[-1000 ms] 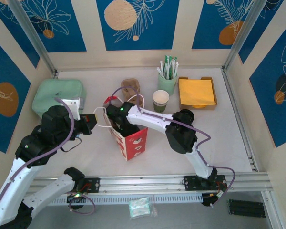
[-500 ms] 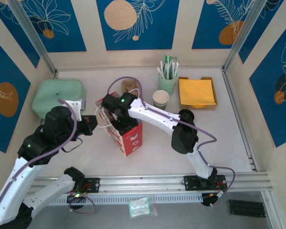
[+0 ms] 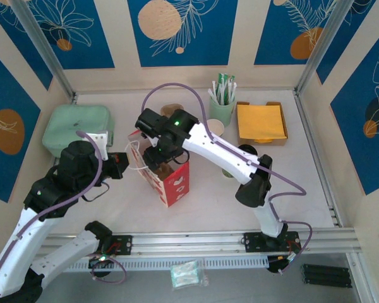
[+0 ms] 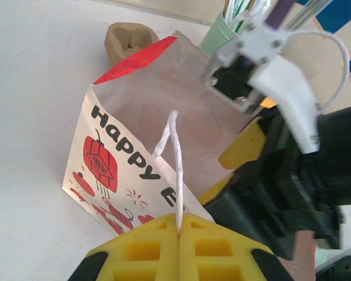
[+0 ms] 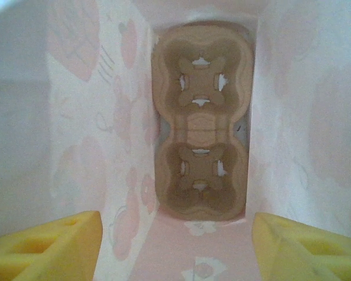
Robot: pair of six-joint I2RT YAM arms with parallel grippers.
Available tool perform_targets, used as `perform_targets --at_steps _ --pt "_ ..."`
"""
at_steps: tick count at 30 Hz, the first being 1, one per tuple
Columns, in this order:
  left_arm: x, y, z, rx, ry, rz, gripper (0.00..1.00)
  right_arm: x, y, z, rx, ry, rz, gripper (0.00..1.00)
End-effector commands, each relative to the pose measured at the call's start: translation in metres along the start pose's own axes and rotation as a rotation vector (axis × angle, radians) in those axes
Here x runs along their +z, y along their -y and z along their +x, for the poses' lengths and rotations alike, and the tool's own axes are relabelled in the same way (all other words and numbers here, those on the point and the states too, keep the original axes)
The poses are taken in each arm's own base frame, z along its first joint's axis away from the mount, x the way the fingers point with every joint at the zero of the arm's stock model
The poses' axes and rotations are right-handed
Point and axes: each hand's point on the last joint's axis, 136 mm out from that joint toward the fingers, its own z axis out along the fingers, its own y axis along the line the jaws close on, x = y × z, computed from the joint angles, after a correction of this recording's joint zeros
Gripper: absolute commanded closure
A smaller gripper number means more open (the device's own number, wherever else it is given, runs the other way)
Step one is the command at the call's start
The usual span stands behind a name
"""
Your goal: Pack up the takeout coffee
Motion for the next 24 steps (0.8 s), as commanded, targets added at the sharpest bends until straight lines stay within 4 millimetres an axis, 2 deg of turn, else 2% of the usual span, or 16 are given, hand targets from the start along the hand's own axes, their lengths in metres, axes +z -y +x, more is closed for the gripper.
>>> perform_targets --at_steps 1,11,24 --pt "-0.001 -0.003 -0.003 -0.007 0.020 -0.012 1.00 -0.033 0.000 0.007 -0.031 0.031 0.007 0.32" --pt "-0.001 -0.004 -0.005 0.000 0.023 -0.024 1.00 -0.064 -0.007 0.015 -0.079 0.072 0.023 0.32" --pt "0.002 -0.005 -0.005 0.003 0.017 -0.029 1.00 -0.067 0.002 0.021 -0.100 0.064 0.083 0.33"
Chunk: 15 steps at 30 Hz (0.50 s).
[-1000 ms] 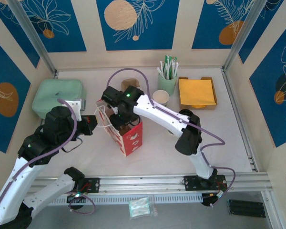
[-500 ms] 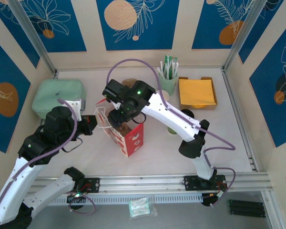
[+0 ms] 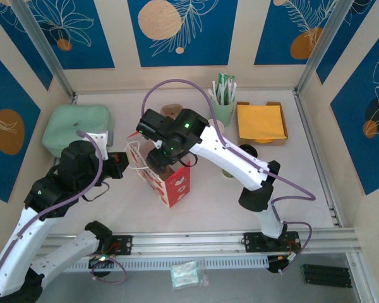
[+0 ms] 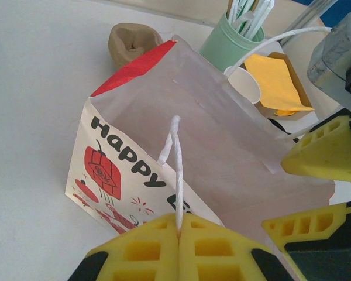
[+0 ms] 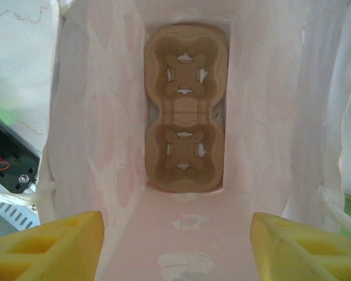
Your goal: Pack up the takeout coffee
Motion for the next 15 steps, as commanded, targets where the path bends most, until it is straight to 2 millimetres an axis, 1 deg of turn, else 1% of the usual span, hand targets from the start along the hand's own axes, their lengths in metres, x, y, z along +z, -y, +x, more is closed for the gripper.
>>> perform_targets --at_steps 1,8,15 --pt "0.0016 -0.0033 -0.0041 0.003 0.015 -0.019 1.00 -0.0191 0.0050 0.0046 -0.019 0.024 0.011 0.33" --pt "0.0044 -0.0027 -0.0051 0.006 0.010 -0.022 1.00 -0.0176 0.0066 0.0050 -0.024 0.021 0.019 0.33" --pt "0.0031 -0.0012 -0.0072 0.009 0.015 -0.018 1.00 -0.0180 0.0059 0.0037 -0.026 0.028 0.017 0.33"
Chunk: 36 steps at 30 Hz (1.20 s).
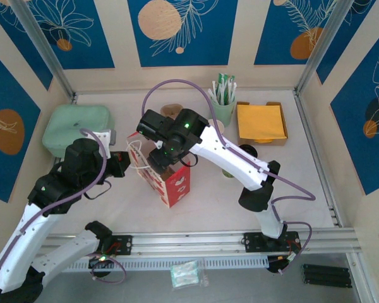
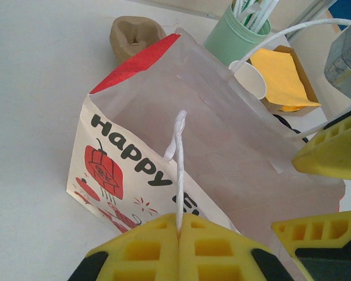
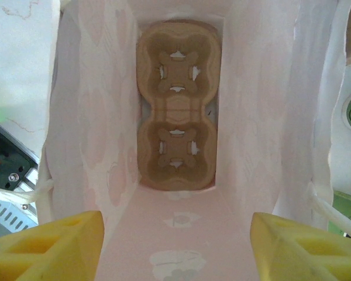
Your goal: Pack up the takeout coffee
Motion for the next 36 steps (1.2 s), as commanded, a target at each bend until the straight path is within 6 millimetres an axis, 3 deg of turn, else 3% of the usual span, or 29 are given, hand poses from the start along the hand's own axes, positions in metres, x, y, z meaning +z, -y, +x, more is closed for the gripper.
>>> perform_targets --at_steps 1,10,21,28,32,36 --pt "-0.005 0.000 -0.010 0.005 0.038 -0.004 1.00 -0.018 0.002 0.002 -0.015 0.034 -0.003 0.33" --pt "-0.009 0.003 -0.015 0.011 0.056 0.002 0.87 -0.026 0.002 -0.004 -0.004 0.074 -0.020 0.32" --pt "-0.025 0.013 -0.034 0.032 0.106 0.027 0.58 -0.044 0.002 -0.015 0.027 0.152 -0.059 0.32" --pt "-0.036 0.022 -0.047 0.045 0.137 0.052 0.40 -0.064 0.014 -0.016 0.063 0.215 -0.041 0.32" --pt "-0.043 0.029 -0.055 0.050 0.157 0.071 0.26 -0.076 0.023 -0.015 0.085 0.257 -0.020 0.33" --pt "-0.046 0.036 -0.061 0.055 0.156 0.097 0.00 -0.085 0.040 -0.012 0.117 0.299 0.026 0.33"
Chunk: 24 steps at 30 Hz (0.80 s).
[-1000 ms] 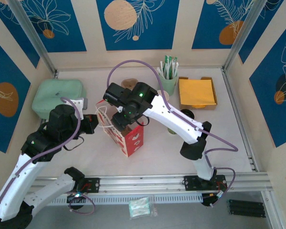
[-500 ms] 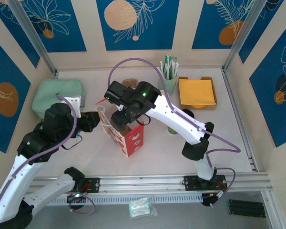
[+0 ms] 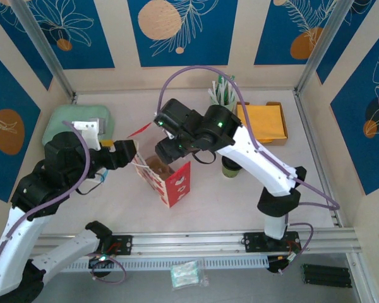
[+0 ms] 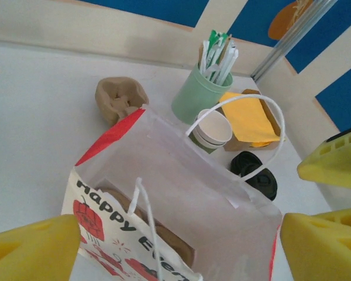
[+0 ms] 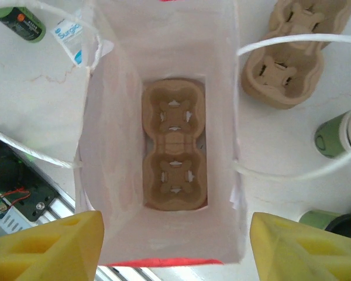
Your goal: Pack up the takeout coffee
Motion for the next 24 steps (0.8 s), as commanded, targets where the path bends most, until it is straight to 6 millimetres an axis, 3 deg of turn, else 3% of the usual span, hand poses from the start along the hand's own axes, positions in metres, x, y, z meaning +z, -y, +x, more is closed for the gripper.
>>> perform_targets --at_steps 1,7,12,18,24 --pt "-0.006 0.009 -0.011 0.013 0.016 0.034 0.01 -0.015 0.021 -0.005 0.054 0.069 0.049 0.32" --pt "-0.005 0.022 -0.021 0.004 0.029 0.084 0.00 -0.025 0.061 0.006 0.126 0.078 0.127 0.32" --pt "0.000 0.038 -0.029 -0.014 0.031 0.151 0.00 -0.024 0.113 0.028 0.247 0.068 0.228 0.32" --pt "0.014 0.057 -0.034 -0.012 0.016 0.208 0.01 -0.015 0.175 0.062 0.477 0.093 0.255 0.32" --pt "0.030 0.083 -0.032 0.038 -0.011 0.253 0.01 0.004 0.207 0.096 0.653 0.001 0.164 0.32"
